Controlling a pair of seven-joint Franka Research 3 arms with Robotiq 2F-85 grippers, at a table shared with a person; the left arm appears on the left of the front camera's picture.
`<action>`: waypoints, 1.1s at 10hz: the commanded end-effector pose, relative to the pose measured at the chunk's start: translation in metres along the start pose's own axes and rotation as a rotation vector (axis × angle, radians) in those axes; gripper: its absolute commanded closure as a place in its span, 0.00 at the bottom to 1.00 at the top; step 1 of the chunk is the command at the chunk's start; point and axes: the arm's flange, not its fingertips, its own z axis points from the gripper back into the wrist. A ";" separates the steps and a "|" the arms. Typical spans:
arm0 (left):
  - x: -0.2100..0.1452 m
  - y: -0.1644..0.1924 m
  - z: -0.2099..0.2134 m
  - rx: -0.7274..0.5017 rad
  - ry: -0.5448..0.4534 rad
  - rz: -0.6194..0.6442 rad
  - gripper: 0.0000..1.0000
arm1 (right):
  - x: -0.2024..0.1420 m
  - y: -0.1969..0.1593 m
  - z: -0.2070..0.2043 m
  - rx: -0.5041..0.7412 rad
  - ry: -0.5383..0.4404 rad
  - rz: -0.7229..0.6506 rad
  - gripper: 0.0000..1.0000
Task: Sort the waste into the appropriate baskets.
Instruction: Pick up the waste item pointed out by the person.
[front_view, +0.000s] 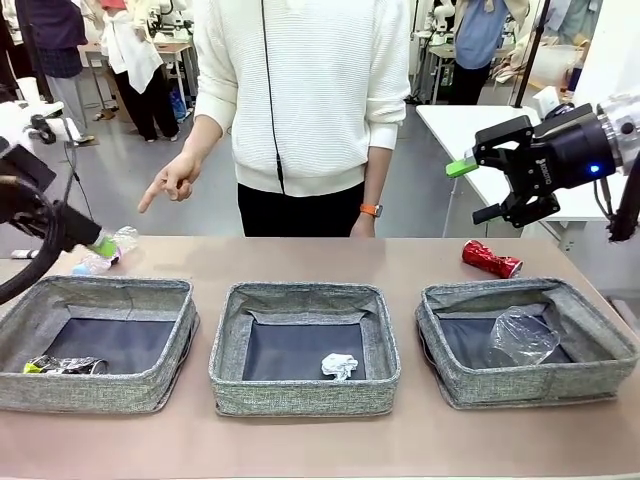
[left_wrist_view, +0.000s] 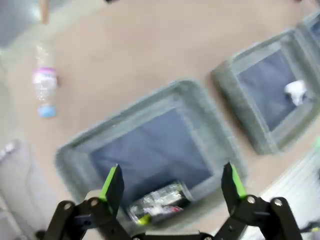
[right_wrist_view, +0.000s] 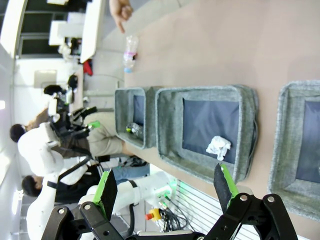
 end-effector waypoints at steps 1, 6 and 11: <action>-0.036 0.012 -0.014 0.750 0.114 -0.442 0.00 | 0.000 0.004 0.001 -0.009 0.003 -0.013 0.00; 0.002 0.022 0.005 0.247 0.095 -0.209 0.00 | 0.000 0.004 0.001 -0.009 0.003 -0.013 0.00; 0.054 0.119 -0.022 -0.036 0.144 -0.345 0.00 | 0.000 0.004 0.001 -0.009 0.003 -0.013 0.00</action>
